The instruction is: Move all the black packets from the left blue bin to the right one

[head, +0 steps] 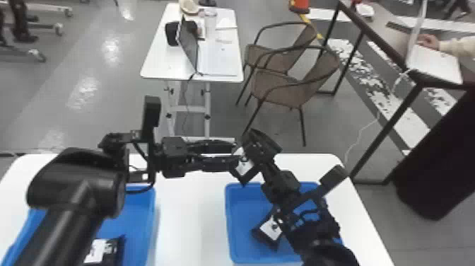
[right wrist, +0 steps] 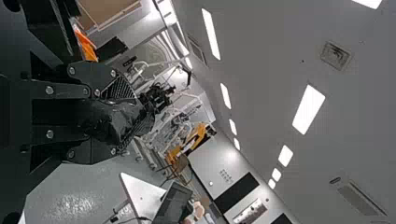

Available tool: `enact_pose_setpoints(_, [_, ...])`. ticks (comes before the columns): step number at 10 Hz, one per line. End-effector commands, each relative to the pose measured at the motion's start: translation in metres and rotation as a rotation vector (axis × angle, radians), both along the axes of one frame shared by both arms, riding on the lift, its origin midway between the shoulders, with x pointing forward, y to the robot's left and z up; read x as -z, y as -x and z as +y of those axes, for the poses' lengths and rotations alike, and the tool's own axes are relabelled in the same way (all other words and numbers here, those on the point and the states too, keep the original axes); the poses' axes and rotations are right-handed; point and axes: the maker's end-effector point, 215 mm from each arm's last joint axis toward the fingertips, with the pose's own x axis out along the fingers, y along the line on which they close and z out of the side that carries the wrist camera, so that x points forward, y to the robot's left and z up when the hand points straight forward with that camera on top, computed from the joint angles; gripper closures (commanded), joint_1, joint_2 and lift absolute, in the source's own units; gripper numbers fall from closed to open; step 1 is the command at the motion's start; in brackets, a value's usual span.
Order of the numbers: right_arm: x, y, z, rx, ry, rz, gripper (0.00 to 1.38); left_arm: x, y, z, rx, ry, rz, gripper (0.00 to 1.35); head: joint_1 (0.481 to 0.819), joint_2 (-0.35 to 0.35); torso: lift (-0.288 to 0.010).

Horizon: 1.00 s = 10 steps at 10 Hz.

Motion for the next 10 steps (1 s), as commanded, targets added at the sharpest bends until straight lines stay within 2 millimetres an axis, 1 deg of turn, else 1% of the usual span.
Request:
enact_pose_setpoints(1, [0.014,0.001,-0.021,0.043,0.005,0.029,1.00,0.009,0.006,0.037,-0.075,-0.012,0.033,0.08,0.695,-0.150,0.000])
enact_pose_setpoints(2, [0.027,0.004,-0.039,0.077,0.012,0.053,1.00,0.013,0.010,0.070,-0.147,-0.006,0.054,0.14,0.695,-0.140,0.000])
enact_pose_setpoints(3, [0.046,0.011,-0.058,0.109,0.014,0.090,1.00,0.014,0.010,0.105,-0.236,-0.001,0.057,0.16,0.695,-0.127,0.000])
enact_pose_setpoints(4, [0.077,0.020,-0.076,0.141,0.013,0.153,1.00,0.013,0.009,0.142,-0.326,-0.002,0.054,0.16,0.695,-0.118,0.000])
enact_pose_setpoints(5, [0.109,0.030,-0.086,0.158,0.013,0.220,1.00,0.013,0.009,0.170,-0.398,-0.002,0.054,0.16,0.695,-0.099,0.000])
enact_pose_setpoints(6, [0.134,0.037,-0.091,0.162,0.016,0.270,1.00,0.011,0.008,0.191,-0.454,0.006,0.061,0.16,0.695,-0.081,0.000])
enact_pose_setpoints(7, [0.154,0.040,-0.093,0.161,0.020,0.311,1.00,0.008,0.007,0.206,-0.498,0.017,0.060,0.16,0.695,-0.058,0.000])
enact_pose_setpoints(8, [0.173,0.040,-0.094,0.162,0.017,0.351,1.00,0.004,0.008,0.213,-0.520,0.039,0.059,0.16,0.695,-0.041,0.000])
enact_pose_setpoints(9, [0.188,0.039,-0.096,0.166,0.016,0.385,0.97,0.001,0.007,0.215,-0.526,0.040,0.044,0.16,0.695,-0.035,0.000])
enact_pose_setpoints(10, [0.197,0.040,-0.106,0.192,0.022,0.397,0.73,0.001,0.007,0.213,-0.534,0.043,0.042,0.16,0.695,-0.026,0.000])
